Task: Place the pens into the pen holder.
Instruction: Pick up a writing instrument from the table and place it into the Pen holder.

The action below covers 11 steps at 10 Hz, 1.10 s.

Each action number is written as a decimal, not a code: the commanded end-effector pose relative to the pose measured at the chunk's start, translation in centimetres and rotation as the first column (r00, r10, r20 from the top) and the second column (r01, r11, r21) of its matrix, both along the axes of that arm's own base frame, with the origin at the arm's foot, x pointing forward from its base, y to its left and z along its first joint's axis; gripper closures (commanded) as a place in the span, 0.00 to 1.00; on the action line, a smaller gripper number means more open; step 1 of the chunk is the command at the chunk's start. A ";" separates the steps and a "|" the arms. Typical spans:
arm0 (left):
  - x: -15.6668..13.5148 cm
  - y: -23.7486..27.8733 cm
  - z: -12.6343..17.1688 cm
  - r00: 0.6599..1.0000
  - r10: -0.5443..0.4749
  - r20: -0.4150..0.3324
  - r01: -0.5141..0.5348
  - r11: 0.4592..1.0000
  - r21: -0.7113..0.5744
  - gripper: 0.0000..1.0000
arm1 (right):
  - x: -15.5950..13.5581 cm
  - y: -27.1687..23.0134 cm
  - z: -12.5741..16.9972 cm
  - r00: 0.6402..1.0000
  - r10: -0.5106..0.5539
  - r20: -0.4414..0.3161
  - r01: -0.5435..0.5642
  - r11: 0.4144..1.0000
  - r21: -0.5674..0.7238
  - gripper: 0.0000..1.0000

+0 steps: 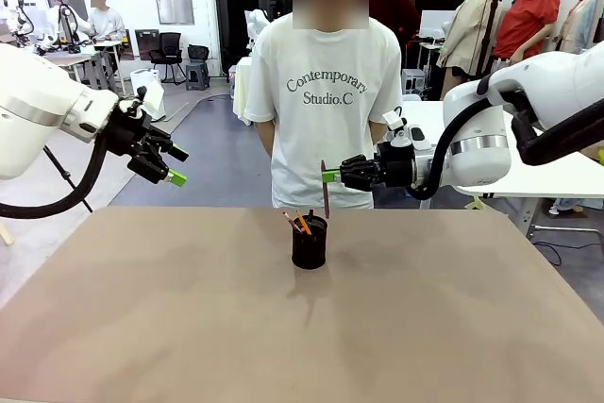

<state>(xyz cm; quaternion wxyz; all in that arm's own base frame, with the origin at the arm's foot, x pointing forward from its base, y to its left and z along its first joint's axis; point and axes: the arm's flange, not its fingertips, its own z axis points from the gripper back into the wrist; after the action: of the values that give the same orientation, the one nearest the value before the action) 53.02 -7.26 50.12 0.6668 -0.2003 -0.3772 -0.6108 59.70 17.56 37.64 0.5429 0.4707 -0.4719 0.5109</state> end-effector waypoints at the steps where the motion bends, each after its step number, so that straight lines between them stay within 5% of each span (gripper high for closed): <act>1: -0.2 0.2 0.2 1.000 0.010 -0.003 -0.010 1.000 -0.001 0.00 | 1.3 1.1 -0.9 0.998 -0.014 0.055 0.013 0.999 0.031 1.00; 9: -0.2 0.2 0.2 1.000 0.010 -0.003 -0.010 1.000 -0.001 0.00 | 3.1 2.4 -3.8 0.999 -0.018 0.050 0.015 0.999 0.043 0.98; 11: -0.2 0.2 0.2 1.000 0.010 -0.003 -0.010 1.000 -0.001 0.00 | 3.2 2.4 -3.9 0.998 -0.007 0.055 0.005 0.999 0.036 0.60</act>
<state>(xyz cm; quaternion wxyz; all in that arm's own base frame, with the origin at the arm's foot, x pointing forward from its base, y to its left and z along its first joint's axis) 53.02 -7.26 50.12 0.6668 -0.2003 -0.3772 -0.6108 62.35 19.31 33.75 0.5339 0.4733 -0.4825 0.5080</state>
